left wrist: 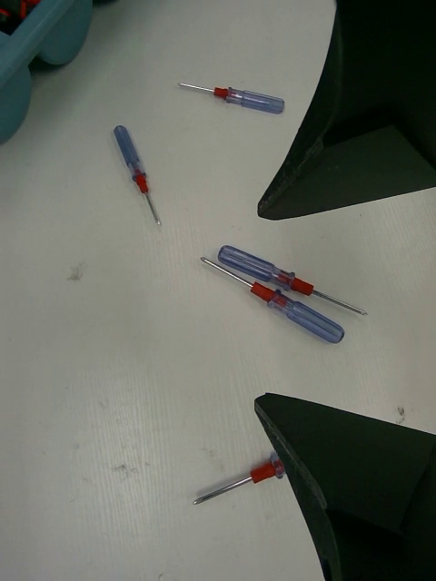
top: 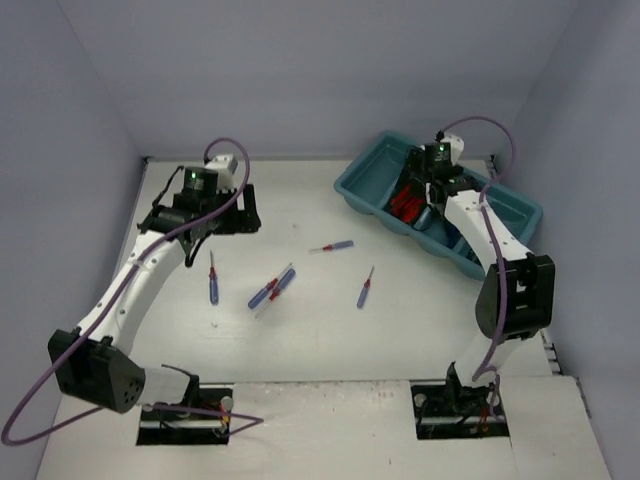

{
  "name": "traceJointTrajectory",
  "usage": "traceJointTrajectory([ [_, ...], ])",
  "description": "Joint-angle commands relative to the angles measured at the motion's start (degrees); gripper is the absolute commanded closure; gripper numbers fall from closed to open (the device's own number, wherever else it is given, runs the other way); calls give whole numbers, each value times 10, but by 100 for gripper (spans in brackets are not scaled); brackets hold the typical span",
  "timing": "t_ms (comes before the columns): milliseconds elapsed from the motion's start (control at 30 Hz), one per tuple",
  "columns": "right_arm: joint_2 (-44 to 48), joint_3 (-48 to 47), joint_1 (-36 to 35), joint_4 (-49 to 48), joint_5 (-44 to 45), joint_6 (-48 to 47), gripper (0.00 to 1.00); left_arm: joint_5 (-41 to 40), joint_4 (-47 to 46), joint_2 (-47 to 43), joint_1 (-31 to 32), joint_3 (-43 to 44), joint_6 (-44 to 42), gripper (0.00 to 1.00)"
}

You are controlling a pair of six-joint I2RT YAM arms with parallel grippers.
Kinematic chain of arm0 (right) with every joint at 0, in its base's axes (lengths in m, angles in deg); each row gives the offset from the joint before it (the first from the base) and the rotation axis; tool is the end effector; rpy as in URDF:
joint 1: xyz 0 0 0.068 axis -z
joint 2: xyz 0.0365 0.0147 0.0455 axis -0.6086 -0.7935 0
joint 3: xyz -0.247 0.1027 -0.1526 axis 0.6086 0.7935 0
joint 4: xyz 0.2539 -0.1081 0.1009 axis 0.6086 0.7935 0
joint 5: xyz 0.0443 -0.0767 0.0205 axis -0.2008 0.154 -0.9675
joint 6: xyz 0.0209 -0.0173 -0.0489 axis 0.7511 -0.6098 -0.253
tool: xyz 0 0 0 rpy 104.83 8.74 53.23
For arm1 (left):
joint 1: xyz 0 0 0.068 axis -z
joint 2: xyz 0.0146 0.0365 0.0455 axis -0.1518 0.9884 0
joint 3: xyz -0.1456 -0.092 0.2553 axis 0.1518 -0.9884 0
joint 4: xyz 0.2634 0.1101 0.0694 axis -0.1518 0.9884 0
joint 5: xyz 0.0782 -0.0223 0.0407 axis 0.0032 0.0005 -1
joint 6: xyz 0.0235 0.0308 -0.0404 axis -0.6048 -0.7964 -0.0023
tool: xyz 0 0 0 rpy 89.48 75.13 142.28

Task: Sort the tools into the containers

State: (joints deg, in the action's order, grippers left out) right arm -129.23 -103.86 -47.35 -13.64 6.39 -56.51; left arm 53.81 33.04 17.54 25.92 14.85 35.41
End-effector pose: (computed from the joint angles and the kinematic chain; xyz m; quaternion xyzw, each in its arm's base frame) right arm 0.4448 0.0719 0.3371 0.1467 0.8358 0.1008 0.5194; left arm 0.3015 -0.1002 0.3956 0.0140 0.8867 -0.2185 0.4072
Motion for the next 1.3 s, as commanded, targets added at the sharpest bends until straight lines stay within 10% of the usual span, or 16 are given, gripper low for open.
traceJointTrajectory([
  [0,105,71,-96,33,83,8,22,-16,1,9,-1,59,5,24],
  [733,100,344,-284,31,41,242,33,-25,16,28,0,66,43,24],
  [867,81,351,-284,9,31,246,44,-26,21,31,0,66,43,24],
  [1100,74,335,-286,10,36,223,95,-36,27,26,0,64,43,24],
  [1267,108,251,-286,38,70,151,100,-42,28,22,0,60,42,24],
])
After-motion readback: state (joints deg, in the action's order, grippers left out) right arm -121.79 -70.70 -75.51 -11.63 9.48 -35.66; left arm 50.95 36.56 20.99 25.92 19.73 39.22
